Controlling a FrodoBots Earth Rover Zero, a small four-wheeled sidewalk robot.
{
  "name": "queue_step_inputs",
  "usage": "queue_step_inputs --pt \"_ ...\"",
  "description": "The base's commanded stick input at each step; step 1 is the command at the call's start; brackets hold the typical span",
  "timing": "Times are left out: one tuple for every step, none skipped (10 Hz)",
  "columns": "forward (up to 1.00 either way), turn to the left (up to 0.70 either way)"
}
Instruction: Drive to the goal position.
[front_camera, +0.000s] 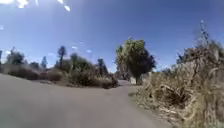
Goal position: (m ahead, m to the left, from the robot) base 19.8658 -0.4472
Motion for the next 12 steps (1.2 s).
queue_step_inputs --pt "1.0 0.0" --pt "1.0 0.0" --pt "1.0 0.0" --pt "1.0 0.0" --pt "1.0 0.0" --pt "0.13 0.0" --pt "0.35 0.0" --pt "0.57 0.0" --pt "0.79 0.0" --pt "1.0 0.0" --pt "1.0 0.0" --pt "1.0 0.0"
